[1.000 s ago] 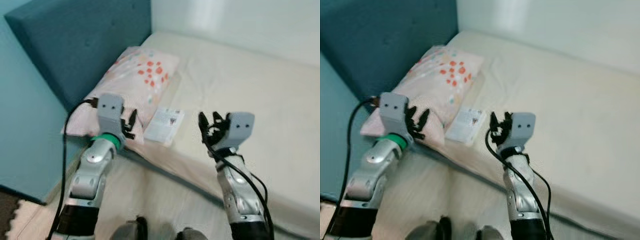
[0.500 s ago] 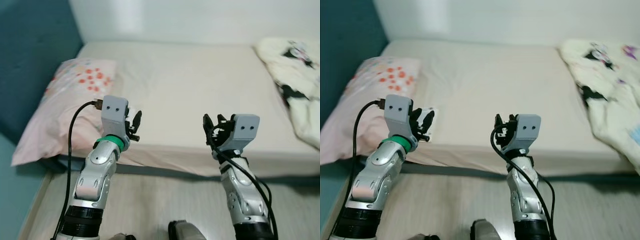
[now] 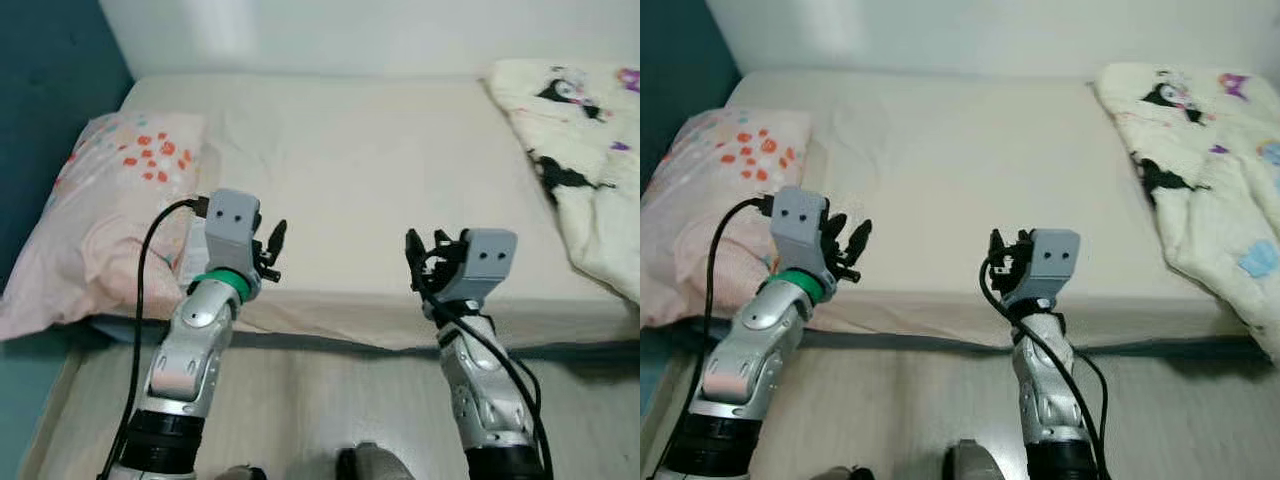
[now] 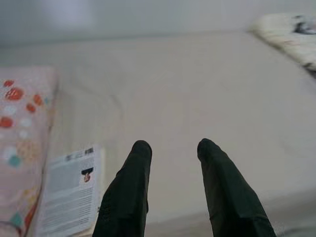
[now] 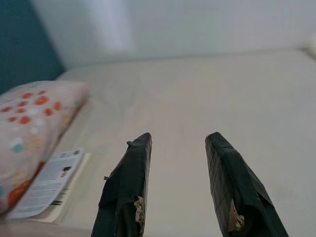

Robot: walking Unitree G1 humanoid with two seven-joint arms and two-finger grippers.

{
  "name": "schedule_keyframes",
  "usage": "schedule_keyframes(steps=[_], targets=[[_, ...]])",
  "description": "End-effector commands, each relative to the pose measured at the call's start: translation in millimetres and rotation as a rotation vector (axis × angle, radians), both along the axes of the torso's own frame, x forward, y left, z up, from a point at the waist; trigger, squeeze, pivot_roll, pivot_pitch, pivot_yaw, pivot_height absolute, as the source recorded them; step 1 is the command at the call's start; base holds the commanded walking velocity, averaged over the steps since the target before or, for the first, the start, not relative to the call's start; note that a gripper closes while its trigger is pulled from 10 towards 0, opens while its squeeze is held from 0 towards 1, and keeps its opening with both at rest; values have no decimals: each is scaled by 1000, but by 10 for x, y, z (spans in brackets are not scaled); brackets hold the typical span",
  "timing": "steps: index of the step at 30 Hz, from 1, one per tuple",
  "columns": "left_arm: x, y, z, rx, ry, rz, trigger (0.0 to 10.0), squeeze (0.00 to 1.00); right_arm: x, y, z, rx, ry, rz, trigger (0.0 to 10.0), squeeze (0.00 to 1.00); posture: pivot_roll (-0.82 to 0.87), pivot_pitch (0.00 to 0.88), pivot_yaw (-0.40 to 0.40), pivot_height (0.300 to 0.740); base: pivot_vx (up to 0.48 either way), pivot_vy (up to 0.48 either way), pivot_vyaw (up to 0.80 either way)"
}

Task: Clean up the room

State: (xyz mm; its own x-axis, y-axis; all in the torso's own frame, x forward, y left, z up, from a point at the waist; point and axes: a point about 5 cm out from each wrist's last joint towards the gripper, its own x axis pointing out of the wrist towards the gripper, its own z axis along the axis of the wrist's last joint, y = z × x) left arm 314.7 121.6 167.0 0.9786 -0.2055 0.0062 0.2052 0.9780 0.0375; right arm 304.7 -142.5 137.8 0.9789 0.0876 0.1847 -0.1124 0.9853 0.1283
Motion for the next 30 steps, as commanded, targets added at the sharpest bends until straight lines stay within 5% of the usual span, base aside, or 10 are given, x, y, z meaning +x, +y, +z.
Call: schedule_keyframes(steps=[1, 30], targets=[[-20, -66, -34, 0, 8, -22, 10000, 0, -17, -53, -66, 3, 26, -19, 10000, 0, -116, 71, 70, 716, 0, -409, 0], [-12, -75, -30, 0, 8, -27, 10000, 0, -27, -45, -90, 4, 33, -17, 10000, 0, -117, 73, 76, 716, 0, -369, 0]])
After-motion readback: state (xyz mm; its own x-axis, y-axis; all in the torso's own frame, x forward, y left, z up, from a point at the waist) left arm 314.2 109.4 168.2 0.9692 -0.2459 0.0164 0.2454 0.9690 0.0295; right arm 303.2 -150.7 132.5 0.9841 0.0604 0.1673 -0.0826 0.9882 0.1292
